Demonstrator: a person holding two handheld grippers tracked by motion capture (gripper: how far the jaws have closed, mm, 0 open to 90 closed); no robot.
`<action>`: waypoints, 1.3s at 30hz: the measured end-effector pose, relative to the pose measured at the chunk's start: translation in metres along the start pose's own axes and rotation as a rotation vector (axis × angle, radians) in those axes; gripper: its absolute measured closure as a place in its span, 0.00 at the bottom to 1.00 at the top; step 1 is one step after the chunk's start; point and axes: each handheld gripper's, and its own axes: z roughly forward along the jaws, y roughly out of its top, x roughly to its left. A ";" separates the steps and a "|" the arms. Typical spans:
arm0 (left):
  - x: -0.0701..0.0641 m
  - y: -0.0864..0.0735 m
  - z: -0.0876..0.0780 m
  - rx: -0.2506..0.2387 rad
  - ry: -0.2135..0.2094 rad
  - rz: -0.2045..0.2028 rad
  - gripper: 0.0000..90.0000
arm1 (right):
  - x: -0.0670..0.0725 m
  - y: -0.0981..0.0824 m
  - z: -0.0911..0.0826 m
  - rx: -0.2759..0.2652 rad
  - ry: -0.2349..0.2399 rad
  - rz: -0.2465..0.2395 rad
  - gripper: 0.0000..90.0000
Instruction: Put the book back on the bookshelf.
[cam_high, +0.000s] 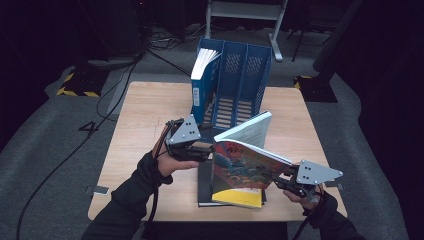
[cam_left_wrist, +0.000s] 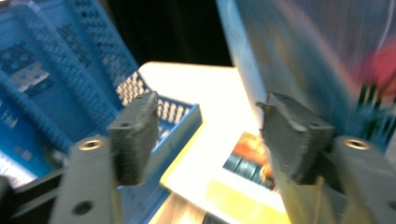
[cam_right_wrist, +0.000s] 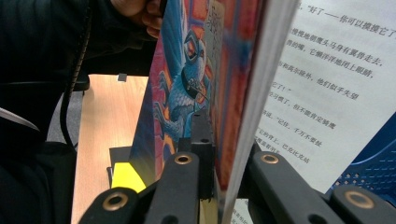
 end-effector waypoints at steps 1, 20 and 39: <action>-0.001 -0.004 -0.001 0.014 0.003 -0.001 0.36 | 0.001 0.000 0.000 0.001 -0.001 -0.002 0.94; -0.019 -0.063 -0.002 0.146 -0.181 -0.066 0.30 | 0.003 0.001 0.000 0.009 -0.014 -0.037 0.94; -0.021 -0.032 0.042 -0.088 -0.273 -0.142 0.46 | 0.004 0.002 0.001 0.018 -0.033 -0.056 0.93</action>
